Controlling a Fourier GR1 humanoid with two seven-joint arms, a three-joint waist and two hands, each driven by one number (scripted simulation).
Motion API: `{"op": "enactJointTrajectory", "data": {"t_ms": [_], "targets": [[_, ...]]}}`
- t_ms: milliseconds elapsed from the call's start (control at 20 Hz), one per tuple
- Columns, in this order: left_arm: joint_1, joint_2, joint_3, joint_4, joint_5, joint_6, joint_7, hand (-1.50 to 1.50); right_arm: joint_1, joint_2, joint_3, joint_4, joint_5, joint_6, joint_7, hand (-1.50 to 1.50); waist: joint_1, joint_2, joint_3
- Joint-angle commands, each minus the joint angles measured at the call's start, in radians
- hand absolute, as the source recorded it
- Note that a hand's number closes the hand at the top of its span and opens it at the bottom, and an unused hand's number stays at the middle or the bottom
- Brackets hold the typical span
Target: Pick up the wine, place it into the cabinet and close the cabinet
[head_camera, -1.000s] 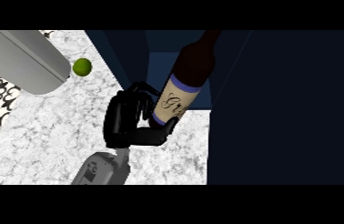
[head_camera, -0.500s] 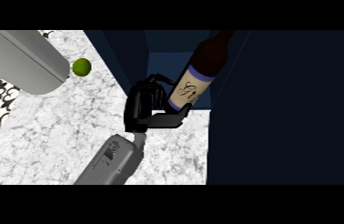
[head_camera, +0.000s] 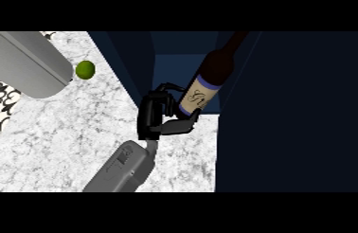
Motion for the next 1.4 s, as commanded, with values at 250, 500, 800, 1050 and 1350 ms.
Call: {"op": "enactJointTrajectory", "data": {"t_ms": [250,500,800,1050,1350], "targets": [[-0.012,0.0,0.038,0.25,0.138,-0.122,-0.196,1.5,0.098,0.013,0.002,-0.06,-0.026,0.03,-0.024,-1.5,-0.01,0.001,0.0],[-0.102,0.0,0.009,0.3,0.282,-0.132,-0.224,1.5,-0.003,-0.017,-0.019,-0.019,-0.042,-0.001,0.041,-1.5,-0.007,0.002,0.0],[-0.173,0.0,-0.019,0.451,0.376,-0.194,-0.298,1.5,0.027,-0.011,-0.056,0.05,-0.063,0.04,-0.053,-1.5,-0.014,0.003,0.0],[-0.257,0.0,-0.06,0.538,0.456,-0.213,-0.302,1.5,0.06,0.005,-0.009,-0.021,-0.039,0.038,-0.029,-1.5,-0.022,0.004,-0.001],[-0.346,0.0,0.0,0.653,0.476,-0.29,-0.292,1.5,0.009,-0.002,-0.017,0.022,-0.042,0.016,-0.001,-1.5,-0.021,0.005,-0.001]]}}
